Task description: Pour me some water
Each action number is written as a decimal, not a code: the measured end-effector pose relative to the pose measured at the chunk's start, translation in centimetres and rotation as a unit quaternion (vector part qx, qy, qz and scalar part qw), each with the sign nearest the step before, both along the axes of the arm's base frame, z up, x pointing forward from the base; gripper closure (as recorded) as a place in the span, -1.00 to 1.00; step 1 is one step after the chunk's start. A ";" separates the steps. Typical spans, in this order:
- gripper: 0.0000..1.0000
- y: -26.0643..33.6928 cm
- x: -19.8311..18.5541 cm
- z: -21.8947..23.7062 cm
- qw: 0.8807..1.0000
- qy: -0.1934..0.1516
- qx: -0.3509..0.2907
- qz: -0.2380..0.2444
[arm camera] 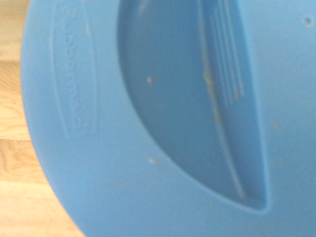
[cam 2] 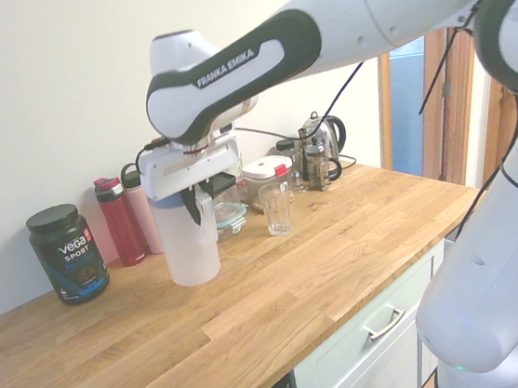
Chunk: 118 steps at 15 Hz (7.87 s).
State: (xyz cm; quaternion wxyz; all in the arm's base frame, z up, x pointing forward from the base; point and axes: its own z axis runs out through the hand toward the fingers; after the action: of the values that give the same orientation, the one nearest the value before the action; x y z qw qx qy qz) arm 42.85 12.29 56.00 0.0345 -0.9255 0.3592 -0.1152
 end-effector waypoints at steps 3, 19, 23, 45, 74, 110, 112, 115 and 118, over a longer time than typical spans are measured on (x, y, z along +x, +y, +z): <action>1.00 -4.9 -2.5 4.3 0.997 0.005 -0.021 0.075; 1.00 -38.3 2.1 8.6 0.947 0.107 -0.064 0.296; 1.00 -39.9 6.1 6.9 0.941 0.143 -0.084 0.294; 1.00 -32.5 9.2 -1.0 0.870 0.261 -0.226 0.353; 1.00 -28.8 11.3 -4.0 0.803 0.343 -0.382 0.302; 1.00 0.2 0.5 -4.5 0.960 -0.273 -0.052 -0.036; 1.00 0.4 0.0 -3.9 0.959 -0.277 -0.045 -0.042; 1.00 1.2 -0.4 -4.3 0.967 -0.248 -0.026 -0.052; 1.00 1.5 -0.3 -5.3 0.974 -0.220 -0.012 -0.056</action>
State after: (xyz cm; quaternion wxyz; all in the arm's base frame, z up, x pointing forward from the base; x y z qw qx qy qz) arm 42.56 13.79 50.70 0.0952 -0.8565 0.3923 -0.3216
